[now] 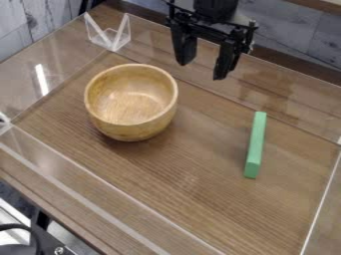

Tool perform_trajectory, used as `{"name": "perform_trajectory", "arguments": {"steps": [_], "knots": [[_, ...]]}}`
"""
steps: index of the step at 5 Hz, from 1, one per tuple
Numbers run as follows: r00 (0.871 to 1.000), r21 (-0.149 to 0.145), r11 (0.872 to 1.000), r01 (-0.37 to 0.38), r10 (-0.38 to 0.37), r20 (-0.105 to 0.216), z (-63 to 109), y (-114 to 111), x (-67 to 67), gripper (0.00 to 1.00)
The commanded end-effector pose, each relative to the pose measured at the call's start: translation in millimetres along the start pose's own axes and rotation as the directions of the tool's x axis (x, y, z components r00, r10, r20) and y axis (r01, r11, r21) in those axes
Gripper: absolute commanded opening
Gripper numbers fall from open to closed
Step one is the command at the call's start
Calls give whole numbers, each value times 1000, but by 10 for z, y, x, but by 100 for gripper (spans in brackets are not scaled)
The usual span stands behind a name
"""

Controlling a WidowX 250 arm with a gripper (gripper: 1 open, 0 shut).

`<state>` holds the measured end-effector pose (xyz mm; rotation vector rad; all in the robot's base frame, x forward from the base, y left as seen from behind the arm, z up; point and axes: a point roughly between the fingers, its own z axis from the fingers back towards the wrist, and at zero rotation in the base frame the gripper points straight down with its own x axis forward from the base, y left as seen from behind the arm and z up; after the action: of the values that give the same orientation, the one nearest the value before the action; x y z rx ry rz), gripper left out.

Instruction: Put green stick into wooden bowl

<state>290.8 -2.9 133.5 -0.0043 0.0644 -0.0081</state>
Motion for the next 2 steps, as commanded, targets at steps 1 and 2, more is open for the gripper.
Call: {"name": "perform_trajectory", "arguments": {"steps": [1,2], "knots": [[1000,-3,1000,-6,6,-15,-101,-15,-28,100],[1000,-26,999,-19,19,-15,-284,-164,-148,100]]}}
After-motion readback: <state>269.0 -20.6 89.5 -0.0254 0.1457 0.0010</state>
